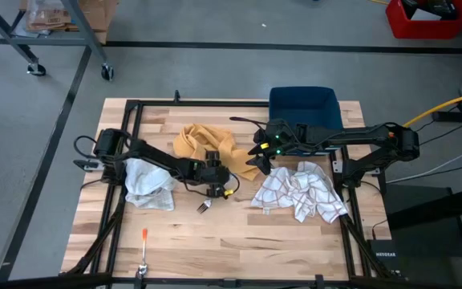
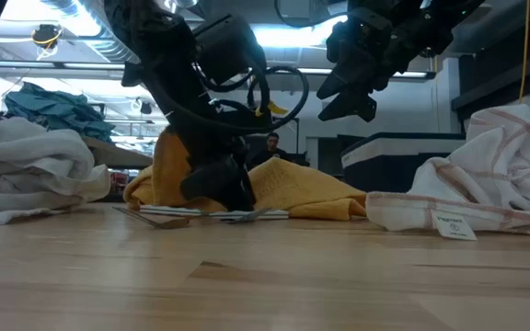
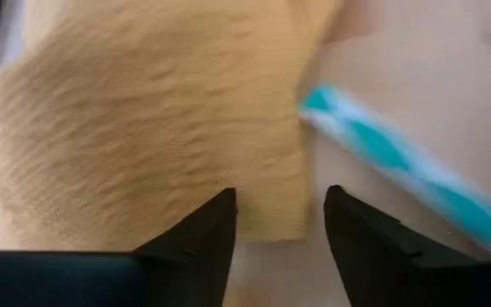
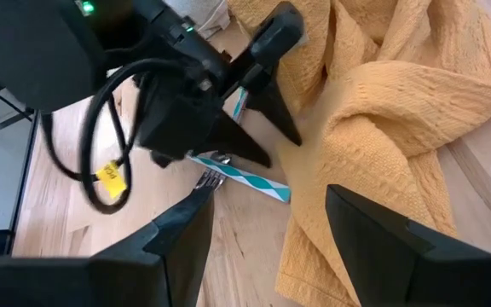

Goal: Fold towel
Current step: Fold the yellow towel

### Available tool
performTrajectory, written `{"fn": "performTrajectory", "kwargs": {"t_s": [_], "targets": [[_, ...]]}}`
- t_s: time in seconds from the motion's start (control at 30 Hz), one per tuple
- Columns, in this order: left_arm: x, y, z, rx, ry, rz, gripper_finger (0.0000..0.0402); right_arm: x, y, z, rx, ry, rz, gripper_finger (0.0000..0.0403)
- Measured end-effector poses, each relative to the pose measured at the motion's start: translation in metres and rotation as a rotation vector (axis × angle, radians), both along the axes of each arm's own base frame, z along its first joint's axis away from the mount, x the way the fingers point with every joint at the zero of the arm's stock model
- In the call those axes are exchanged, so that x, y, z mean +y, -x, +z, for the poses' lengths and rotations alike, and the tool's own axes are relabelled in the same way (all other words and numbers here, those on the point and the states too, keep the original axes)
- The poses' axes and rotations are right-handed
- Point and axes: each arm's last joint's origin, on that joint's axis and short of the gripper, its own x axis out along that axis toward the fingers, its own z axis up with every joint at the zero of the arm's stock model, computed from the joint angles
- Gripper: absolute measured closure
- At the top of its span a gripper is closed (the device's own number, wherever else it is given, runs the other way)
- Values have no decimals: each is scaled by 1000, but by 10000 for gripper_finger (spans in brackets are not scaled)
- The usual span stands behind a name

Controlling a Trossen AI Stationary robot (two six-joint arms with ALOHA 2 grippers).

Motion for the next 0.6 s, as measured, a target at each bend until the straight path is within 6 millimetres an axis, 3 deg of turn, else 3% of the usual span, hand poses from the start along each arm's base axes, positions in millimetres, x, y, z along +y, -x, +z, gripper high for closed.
{"fn": "performTrajectory", "kwargs": {"t_s": [0.4,0.6], "targets": [[15,2,-2,5,-6,64,386,0,0,0,0,0,0,171],[14,3,3,-19,4,93,394,0,0,0,0,0,0,171]]}}
